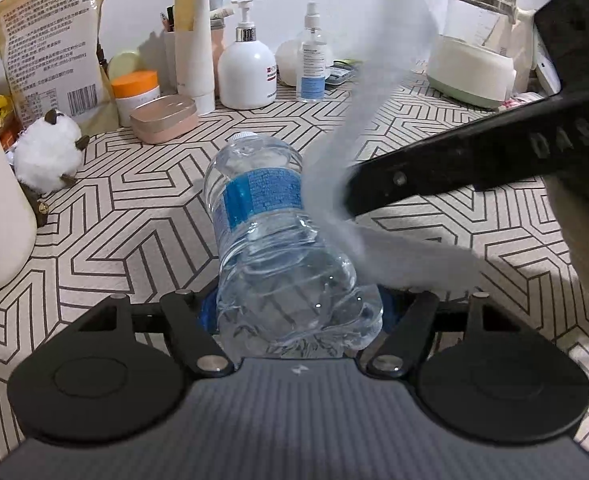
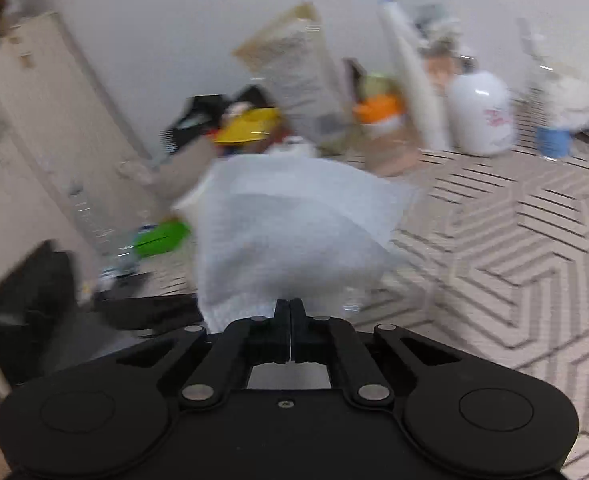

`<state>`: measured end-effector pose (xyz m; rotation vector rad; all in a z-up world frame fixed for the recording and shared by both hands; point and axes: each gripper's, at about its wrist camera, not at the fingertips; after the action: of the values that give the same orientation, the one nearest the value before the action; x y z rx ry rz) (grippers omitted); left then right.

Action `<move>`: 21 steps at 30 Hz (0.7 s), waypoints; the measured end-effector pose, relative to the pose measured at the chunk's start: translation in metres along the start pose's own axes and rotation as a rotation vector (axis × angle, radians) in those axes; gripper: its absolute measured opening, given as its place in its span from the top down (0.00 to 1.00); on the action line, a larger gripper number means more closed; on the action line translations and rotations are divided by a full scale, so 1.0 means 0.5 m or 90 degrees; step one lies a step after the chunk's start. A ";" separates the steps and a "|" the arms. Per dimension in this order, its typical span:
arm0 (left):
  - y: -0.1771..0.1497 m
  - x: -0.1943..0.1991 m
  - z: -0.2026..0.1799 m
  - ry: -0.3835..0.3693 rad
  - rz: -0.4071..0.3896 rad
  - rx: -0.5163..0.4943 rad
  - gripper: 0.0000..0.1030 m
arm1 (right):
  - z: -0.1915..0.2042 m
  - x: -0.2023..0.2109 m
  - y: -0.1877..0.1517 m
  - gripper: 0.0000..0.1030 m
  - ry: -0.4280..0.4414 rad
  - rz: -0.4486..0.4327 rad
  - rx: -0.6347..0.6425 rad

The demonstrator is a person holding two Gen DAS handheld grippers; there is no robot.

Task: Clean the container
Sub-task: 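Drag the wipe along the bottle side with the right gripper, then wipe across the bottle body again with the right gripper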

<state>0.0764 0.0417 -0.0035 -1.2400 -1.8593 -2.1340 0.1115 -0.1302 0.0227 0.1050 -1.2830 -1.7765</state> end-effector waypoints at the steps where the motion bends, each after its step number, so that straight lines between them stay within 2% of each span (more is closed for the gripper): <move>1: 0.000 0.000 0.002 -0.002 0.000 0.004 0.33 | 0.013 -0.001 -0.003 0.95 -0.007 -0.003 0.022; 3: 0.001 0.001 0.005 -0.006 0.000 0.008 0.33 | 0.030 0.001 -0.009 0.95 -0.016 -0.005 0.053; 9: 0.001 0.001 0.008 -0.011 0.001 0.007 0.33 | 0.010 0.008 -0.008 0.95 0.025 0.018 0.013; 11: 0.001 0.001 0.008 -0.010 0.000 0.005 0.33 | 0.007 0.008 -0.009 0.95 0.014 0.025 0.010; 14: 0.000 0.001 0.003 -0.008 0.000 -0.001 0.33 | -0.012 -0.005 -0.016 0.94 -0.030 0.057 0.004; 16: -0.001 0.001 0.001 -0.006 -0.001 -0.005 0.32 | -0.029 -0.017 -0.020 0.94 -0.033 0.069 -0.019; 18: -0.002 0.000 -0.002 -0.005 -0.002 -0.009 0.32 | -0.037 -0.013 -0.014 0.94 -0.024 0.057 -0.040; 19: -0.003 0.000 -0.003 -0.004 -0.002 -0.011 0.32 | -0.041 -0.008 -0.008 0.91 -0.014 0.039 -0.049; 20: -0.003 0.000 -0.005 -0.003 -0.002 -0.013 0.32 | -0.044 -0.001 -0.002 0.76 0.006 0.021 -0.063; 21: -0.003 0.000 -0.006 -0.002 -0.003 -0.015 0.32 | -0.047 0.004 0.002 0.70 0.030 0.011 -0.078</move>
<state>0.0740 0.0395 -0.0047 -1.2459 -1.8451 -2.1631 0.1237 -0.1482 0.0135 0.0668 -1.1356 -1.8229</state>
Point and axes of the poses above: each gripper's, at about its wrist camera, not at the fingertips, and x roughly against the way its jaws point, z to its left, y to its top, and after that the axes turned 5 degrees about -z, right-handed
